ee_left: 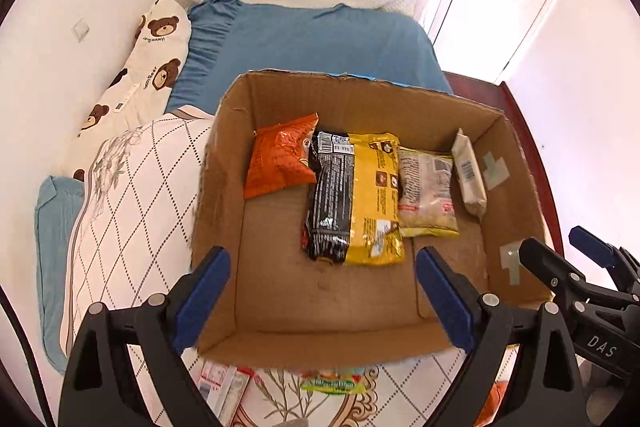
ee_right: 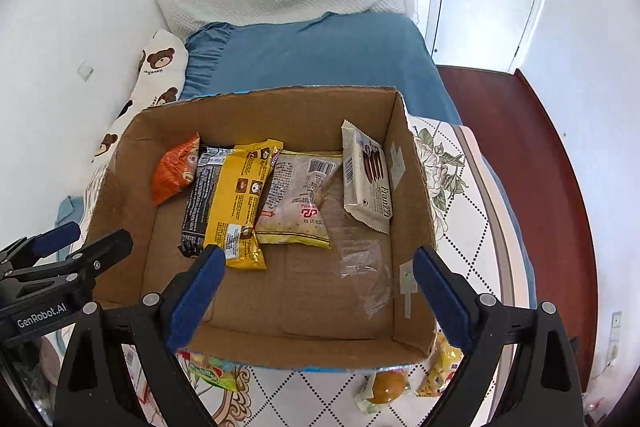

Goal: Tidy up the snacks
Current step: 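Grasp the red-white sausage strip with the left tool while the right tool grasps the watermelon candy bag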

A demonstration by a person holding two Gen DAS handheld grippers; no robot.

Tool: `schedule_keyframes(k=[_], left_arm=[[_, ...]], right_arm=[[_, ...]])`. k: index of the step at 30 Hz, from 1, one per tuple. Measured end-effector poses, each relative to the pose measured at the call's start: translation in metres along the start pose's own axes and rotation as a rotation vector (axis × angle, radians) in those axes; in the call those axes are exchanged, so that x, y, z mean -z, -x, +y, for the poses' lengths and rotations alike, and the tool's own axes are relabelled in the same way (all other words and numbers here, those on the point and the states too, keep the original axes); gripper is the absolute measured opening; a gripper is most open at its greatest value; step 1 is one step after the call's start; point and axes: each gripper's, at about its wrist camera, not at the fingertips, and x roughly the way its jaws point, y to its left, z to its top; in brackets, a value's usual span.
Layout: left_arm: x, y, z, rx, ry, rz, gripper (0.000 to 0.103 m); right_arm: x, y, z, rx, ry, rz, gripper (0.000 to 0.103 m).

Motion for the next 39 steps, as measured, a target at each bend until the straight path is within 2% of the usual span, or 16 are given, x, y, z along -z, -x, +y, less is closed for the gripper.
schedule_keyframes(k=[7, 14, 17, 21, 24, 28, 31, 35, 39], left_arm=[[0.035, 0.052, -0.005, -0.006, -0.018, -0.087, 0.095], [0.067, 0.103, -0.013, 0.001, -0.035, -0.177, 0.095], [0.074, 0.12, -0.013, 0.006, -0.037, -0.206, 0.095], [0.086, 0.128, -0.003, -0.035, -0.038, -0.221, 0.095], [0.102, 0.113, 0.016, -0.08, -0.038, -0.158, 0.095], [0.134, 0.071, 0.047, -0.145, -0.057, -0.018, 0.095], [0.158, 0.033, 0.073, -0.195, -0.068, 0.102, 0.095], [0.176, -0.013, 0.094, -0.209, -0.088, 0.229, 0.095], [0.183, -0.065, 0.1, -0.206, -0.16, 0.363, 0.095]], right_arm=[[0.031, 0.061, 0.006, -0.007, 0.018, -0.115, 0.097], [0.06, 0.112, 0.008, -0.03, -0.006, -0.192, 0.097], [0.07, 0.127, 0.006, -0.059, -0.036, -0.199, 0.097], [0.086, 0.127, 0.001, -0.093, -0.093, -0.169, 0.097], [0.103, 0.113, -0.001, -0.115, -0.128, -0.109, 0.097], [0.128, 0.07, 0.004, -0.174, -0.165, 0.016, 0.095], [0.144, 0.034, 0.016, -0.205, -0.165, 0.105, 0.068], [0.153, -0.013, 0.041, -0.218, -0.153, 0.184, 0.068], [0.154, -0.06, 0.07, -0.22, -0.115, 0.245, 0.068]])
